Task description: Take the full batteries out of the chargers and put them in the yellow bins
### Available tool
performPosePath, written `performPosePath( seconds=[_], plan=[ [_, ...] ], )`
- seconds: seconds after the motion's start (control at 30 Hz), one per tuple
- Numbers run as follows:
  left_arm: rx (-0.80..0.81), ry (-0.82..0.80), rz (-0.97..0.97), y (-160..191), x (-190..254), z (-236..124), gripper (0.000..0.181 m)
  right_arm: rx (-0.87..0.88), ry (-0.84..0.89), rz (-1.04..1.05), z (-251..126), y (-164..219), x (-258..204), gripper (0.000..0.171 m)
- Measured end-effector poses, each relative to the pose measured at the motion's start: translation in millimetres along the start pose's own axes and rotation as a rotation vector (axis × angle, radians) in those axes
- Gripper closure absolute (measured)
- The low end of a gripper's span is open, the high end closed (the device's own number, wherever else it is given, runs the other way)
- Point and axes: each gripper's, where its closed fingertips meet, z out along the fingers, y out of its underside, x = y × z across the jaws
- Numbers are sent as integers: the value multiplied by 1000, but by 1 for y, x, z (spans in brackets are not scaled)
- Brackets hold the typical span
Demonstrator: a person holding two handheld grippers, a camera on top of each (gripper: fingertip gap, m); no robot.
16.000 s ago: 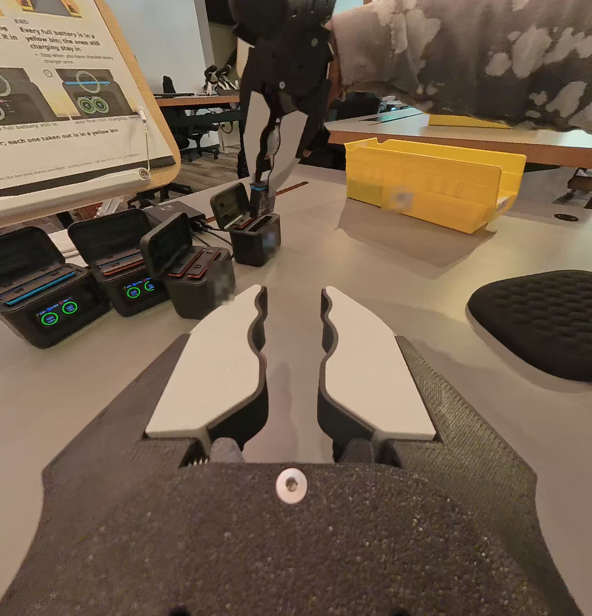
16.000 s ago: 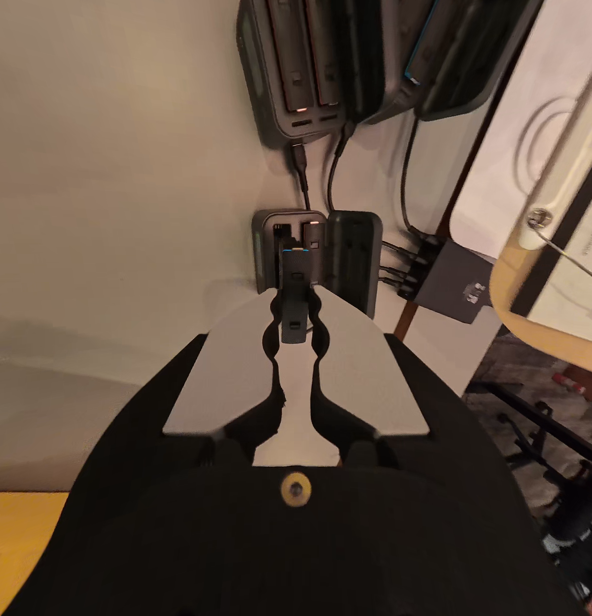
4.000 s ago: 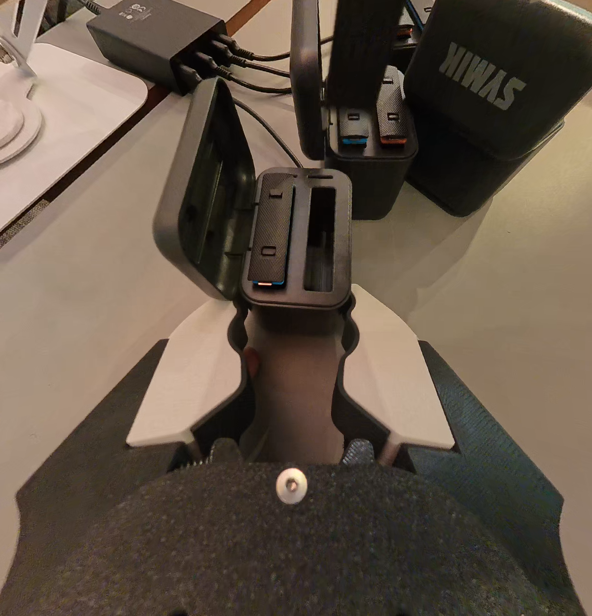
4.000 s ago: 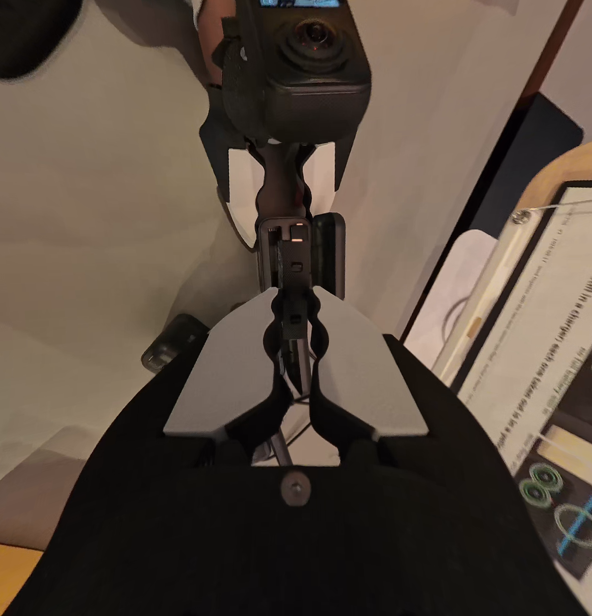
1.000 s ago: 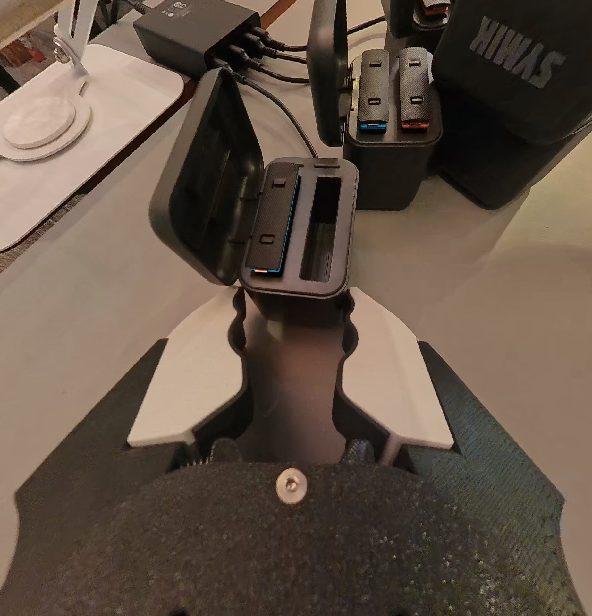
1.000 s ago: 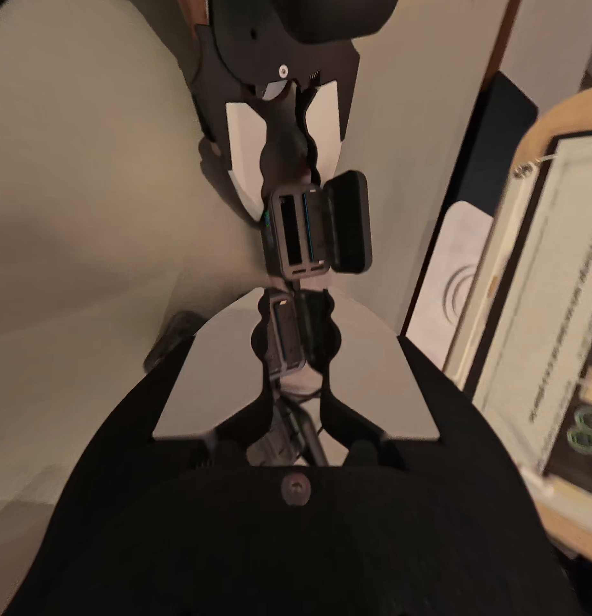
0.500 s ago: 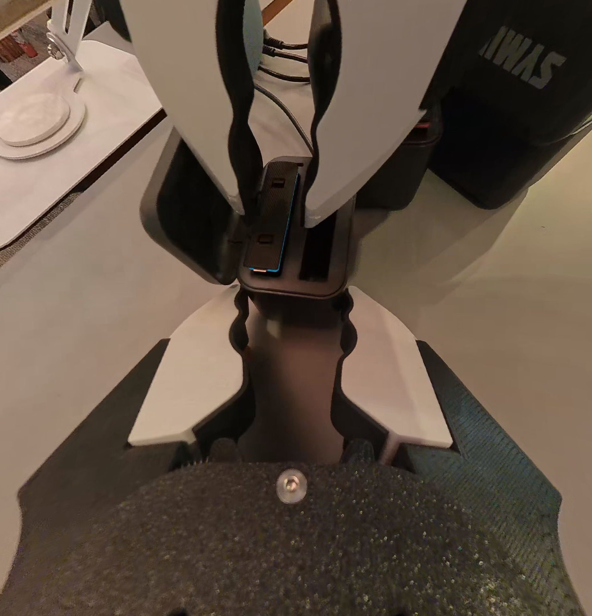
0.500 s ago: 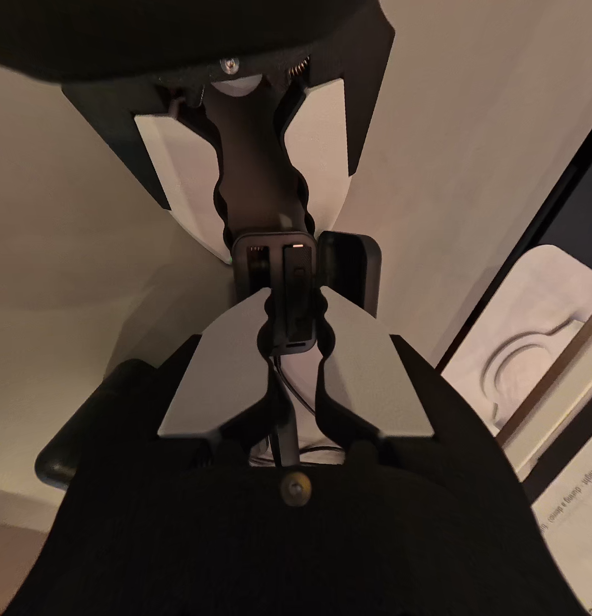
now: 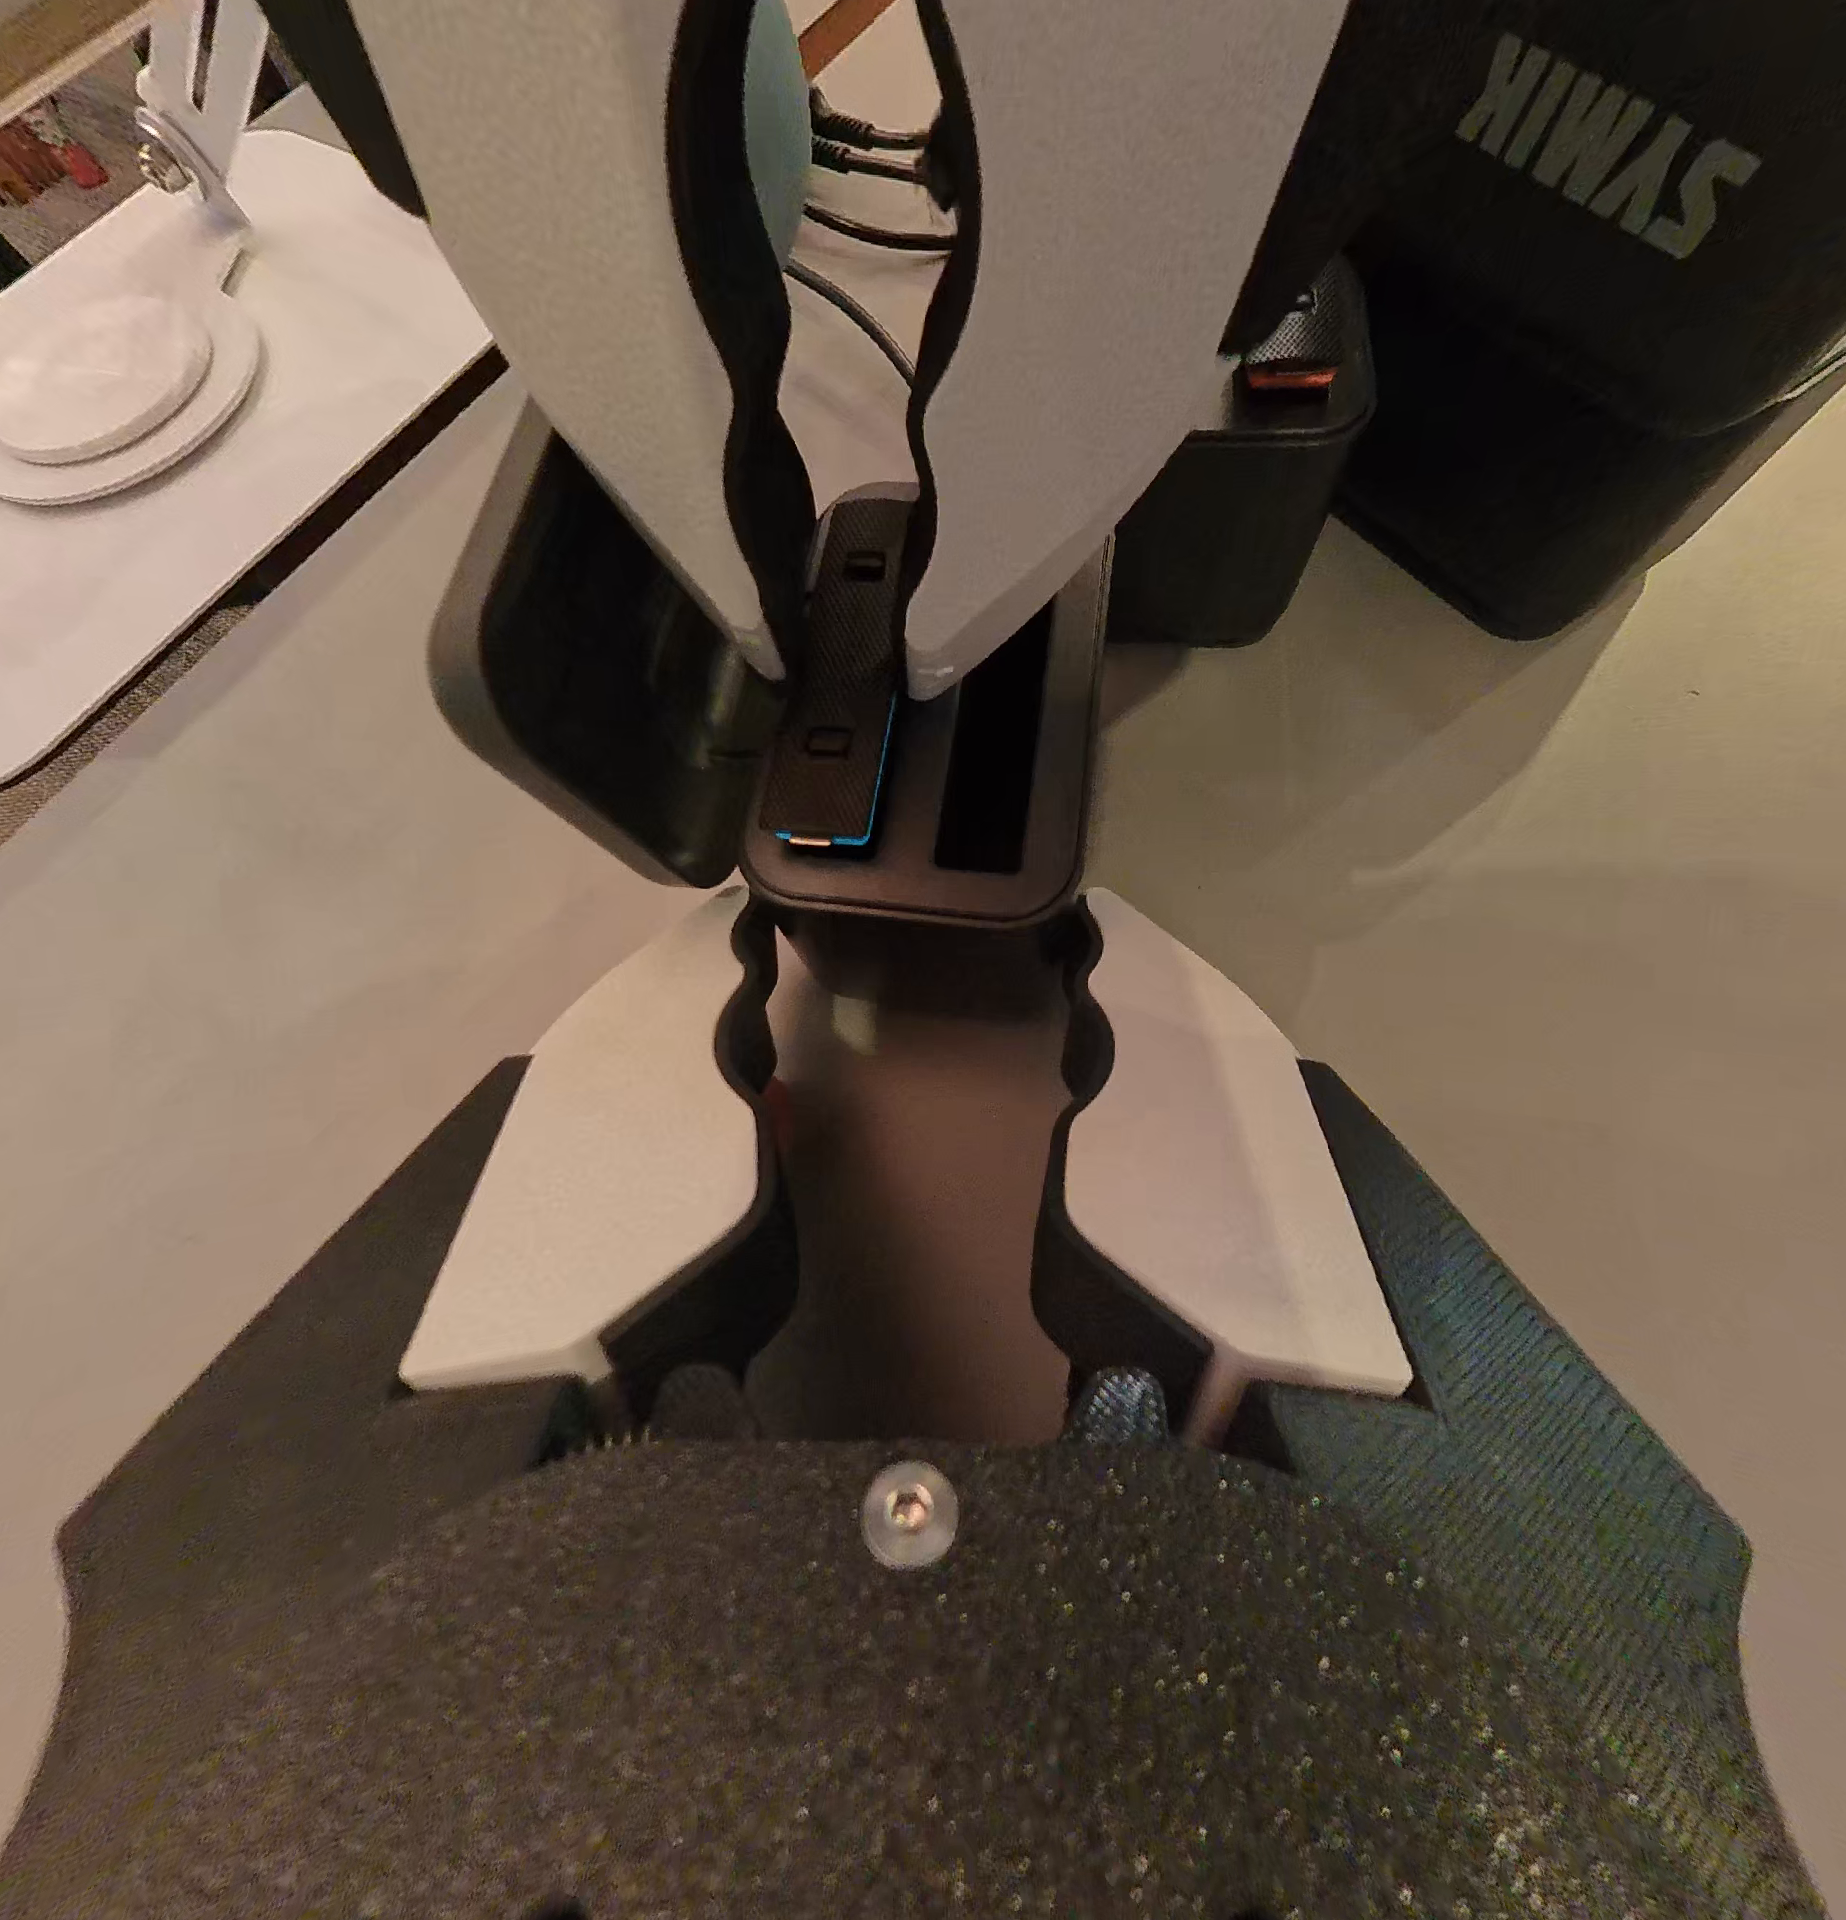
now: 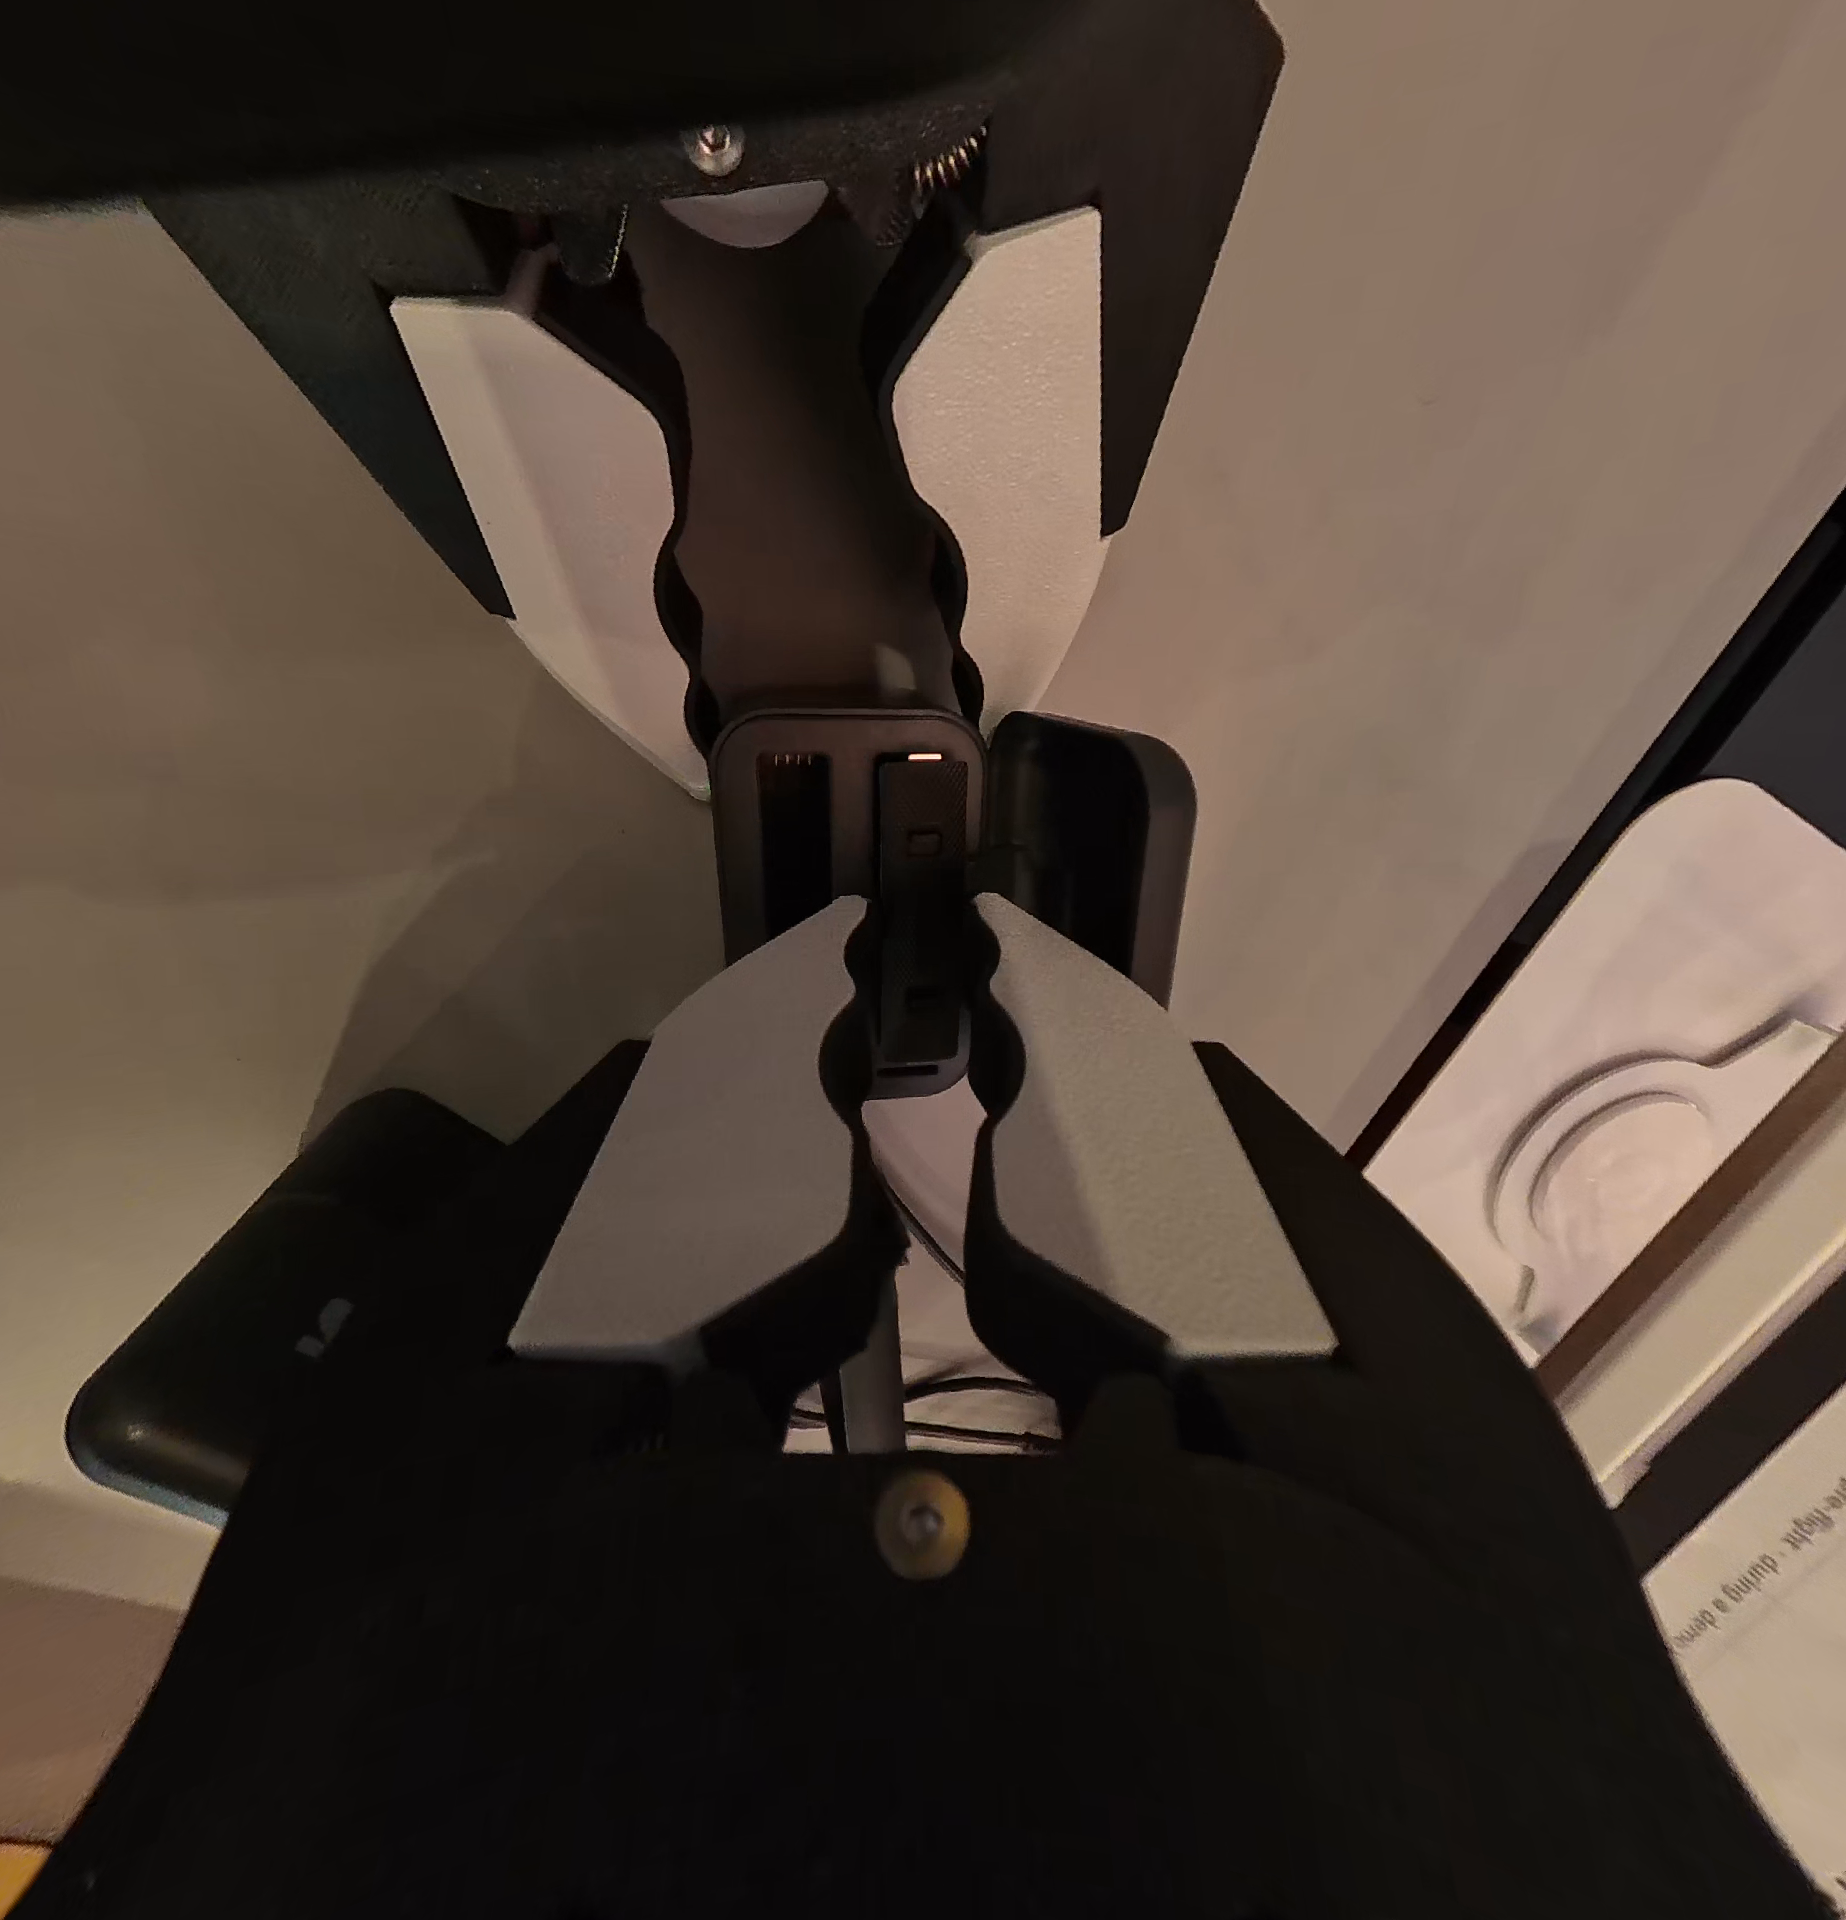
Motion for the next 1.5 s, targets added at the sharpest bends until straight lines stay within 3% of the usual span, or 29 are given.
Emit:
performPosePath(
  seconds=[0.03, 0.4, 0.5, 0.87, 1.13, 1.5],
  plan=[
    [0, 0, 2, 0, 0, 0, 127, -1, -2, -5, 0, 0, 0, 158],
    [-14, 1, -3, 2, -1, -1, 127, 43, -7, -14, -6, -4, 1, 159],
    [-13, 2, -6, 2, -1, -1, 127, 125, 8, 9, -31, -13, 8, 159],
    [-7, -1, -7, 2, -1, -1, 127, 146, 107, 18, -96, -15, 7, 158],
    [-5, -2, -8, 2, -1, -1, 127, 170, 176, 67, -129, 5, -17, 159],
    [-3, -6, -5, 1, -1, -1, 127, 186, 293, 190, -175, 65, -68, 159]
  ],
)
